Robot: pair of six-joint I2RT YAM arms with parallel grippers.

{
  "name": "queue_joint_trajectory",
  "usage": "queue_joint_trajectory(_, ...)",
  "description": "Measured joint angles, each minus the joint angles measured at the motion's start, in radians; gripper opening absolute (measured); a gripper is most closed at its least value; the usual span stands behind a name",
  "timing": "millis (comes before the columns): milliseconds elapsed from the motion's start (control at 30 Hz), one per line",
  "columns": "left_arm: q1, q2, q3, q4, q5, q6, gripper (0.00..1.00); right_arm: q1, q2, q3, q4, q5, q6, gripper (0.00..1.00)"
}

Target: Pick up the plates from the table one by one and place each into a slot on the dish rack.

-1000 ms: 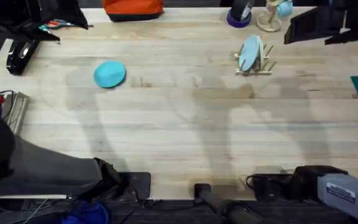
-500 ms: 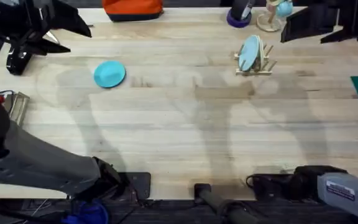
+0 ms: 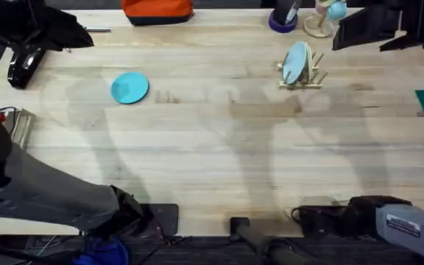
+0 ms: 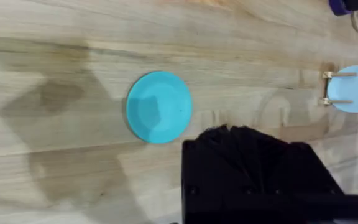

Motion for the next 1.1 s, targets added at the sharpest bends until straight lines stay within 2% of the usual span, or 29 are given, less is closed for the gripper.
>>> queue_joint_trajectory(200,0.000,0.008,0.000,-0.049,0.003,0.011,0.042,0.000,0.000,0.000,0.000,0.000,0.000,0.995)
queue_joint_trajectory(400,0.000,0.079,0.000,-0.058,0.004,0.053,0.041,0.000,0.000,0.000,0.000,0.000,0.000,0.995)
queue_joint_trajectory(600,0.027,0.162,0.000,-0.064,0.016,0.093,0.040,0.000,0.000,0.000,0.000,0.000,0.000,0.995)
queue_joint_trajectory(833,0.078,0.232,0.000,-0.099,0.061,0.168,0.040,0.000,0.000,0.000,0.000,0.000,0.000,0.995)
queue_joint_trajectory(1100,0.080,0.292,0.000,-0.130,0.145,0.261,0.040,0.000,0.000,0.000,0.000,0.000,0.000,0.993)
